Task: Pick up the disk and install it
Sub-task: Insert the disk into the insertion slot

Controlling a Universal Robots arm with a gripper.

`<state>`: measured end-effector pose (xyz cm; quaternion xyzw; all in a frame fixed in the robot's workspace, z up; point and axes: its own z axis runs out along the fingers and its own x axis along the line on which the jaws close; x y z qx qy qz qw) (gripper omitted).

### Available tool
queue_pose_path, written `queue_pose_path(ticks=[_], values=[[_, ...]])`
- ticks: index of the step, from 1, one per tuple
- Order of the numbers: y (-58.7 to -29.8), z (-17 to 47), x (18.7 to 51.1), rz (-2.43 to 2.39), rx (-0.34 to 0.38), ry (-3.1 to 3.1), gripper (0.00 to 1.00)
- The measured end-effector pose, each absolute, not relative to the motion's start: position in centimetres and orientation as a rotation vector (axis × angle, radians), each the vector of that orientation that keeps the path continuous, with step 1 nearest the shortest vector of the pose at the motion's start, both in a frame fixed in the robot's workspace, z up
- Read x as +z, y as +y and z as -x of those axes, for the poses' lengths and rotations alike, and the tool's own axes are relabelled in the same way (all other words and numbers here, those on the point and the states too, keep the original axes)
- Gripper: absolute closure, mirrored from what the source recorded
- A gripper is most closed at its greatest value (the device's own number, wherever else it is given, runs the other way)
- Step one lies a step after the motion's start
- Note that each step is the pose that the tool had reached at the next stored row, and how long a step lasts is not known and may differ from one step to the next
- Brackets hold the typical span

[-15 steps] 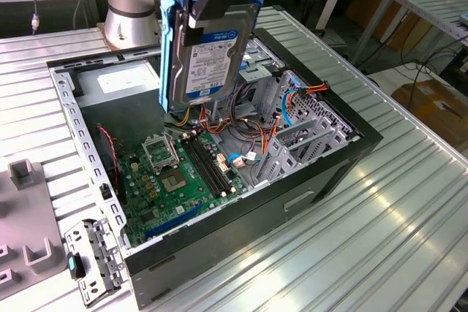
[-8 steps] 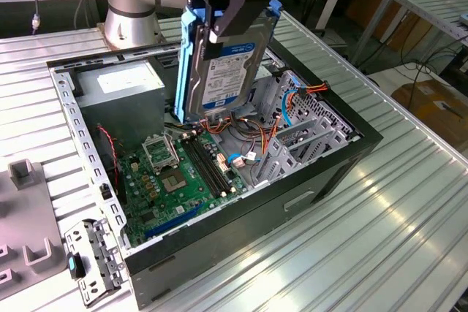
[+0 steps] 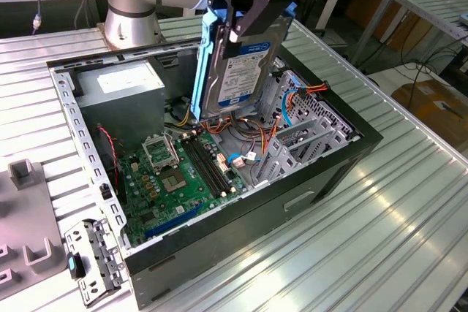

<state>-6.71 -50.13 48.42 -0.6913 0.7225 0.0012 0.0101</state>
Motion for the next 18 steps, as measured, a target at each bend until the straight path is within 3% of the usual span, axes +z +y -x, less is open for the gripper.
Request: queue_pose_path(ticks=[9, 11, 18], values=[[-50.1, 6.7, 48.4, 2.158, 0.004, 2.256, 0.63], [-51.7, 6.4, 48.4, 2.158, 0.004, 2.255, 0.63], [-51.9, 3.7, 48.4, 2.158, 0.004, 2.256, 0.63]])
